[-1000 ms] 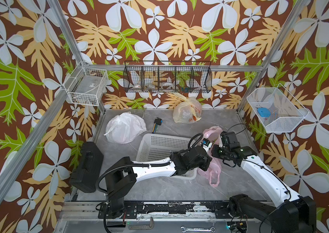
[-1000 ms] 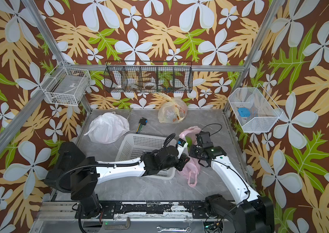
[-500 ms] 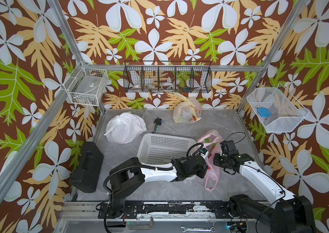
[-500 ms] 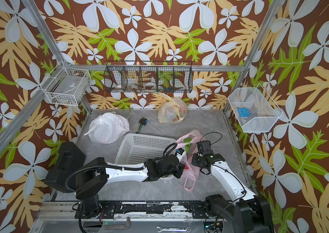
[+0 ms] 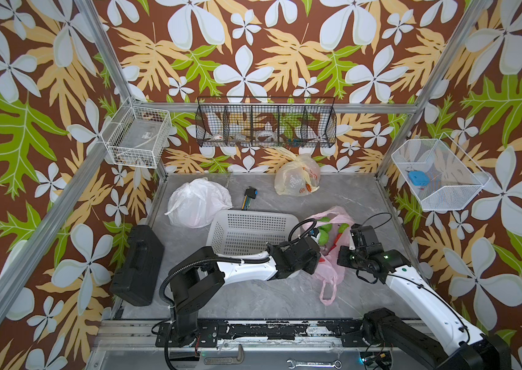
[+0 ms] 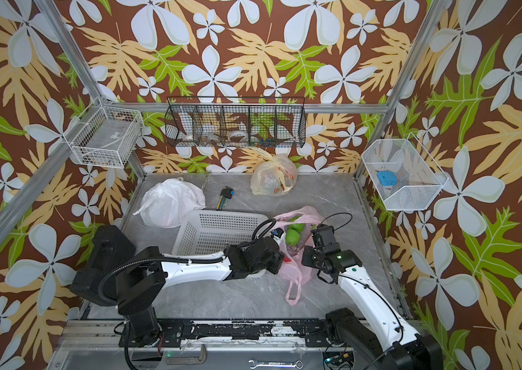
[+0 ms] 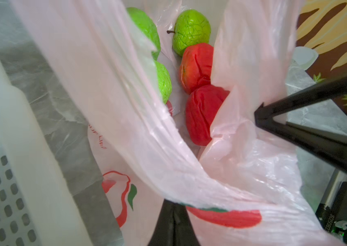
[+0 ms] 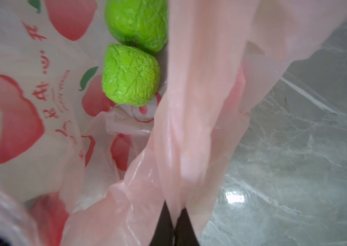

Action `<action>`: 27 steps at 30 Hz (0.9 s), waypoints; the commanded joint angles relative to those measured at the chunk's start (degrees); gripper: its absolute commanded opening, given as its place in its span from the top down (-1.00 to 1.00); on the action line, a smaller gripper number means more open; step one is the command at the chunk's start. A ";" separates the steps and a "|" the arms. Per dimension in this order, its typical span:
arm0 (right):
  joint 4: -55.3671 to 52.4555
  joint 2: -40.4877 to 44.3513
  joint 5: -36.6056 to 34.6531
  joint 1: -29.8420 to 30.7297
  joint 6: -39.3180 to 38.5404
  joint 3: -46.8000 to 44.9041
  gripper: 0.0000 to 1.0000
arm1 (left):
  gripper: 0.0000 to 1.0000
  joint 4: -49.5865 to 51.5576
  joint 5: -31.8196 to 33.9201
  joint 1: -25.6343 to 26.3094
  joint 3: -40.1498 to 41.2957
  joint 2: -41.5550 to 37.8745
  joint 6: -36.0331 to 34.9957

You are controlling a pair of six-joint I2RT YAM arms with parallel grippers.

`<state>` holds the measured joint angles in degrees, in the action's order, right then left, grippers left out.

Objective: Untie the knot of a plastic bag & take out the apple
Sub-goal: Pick up the apple from the plastic bag.

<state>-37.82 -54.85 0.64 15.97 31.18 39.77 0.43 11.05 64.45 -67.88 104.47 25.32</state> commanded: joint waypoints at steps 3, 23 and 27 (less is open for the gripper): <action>-5.81 1.83 -2.29 2.23 0.72 5.47 0.60 | 1.00 2.21 -0.64 -0.10 -0.41 0.08 -0.38; 13.98 -17.19 -0.12 2.75 1.82 9.68 0.41 | 1.00 0.89 -2.67 0.01 0.64 -1.28 0.52; 17.30 -20.91 -3.59 2.32 2.09 9.77 0.12 | 1.00 0.94 -2.74 0.01 1.01 -1.55 0.76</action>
<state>-25.21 -74.39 0.67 18.52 32.60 49.41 1.02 8.71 64.51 -66.87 103.24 25.61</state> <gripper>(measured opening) 0.422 0.049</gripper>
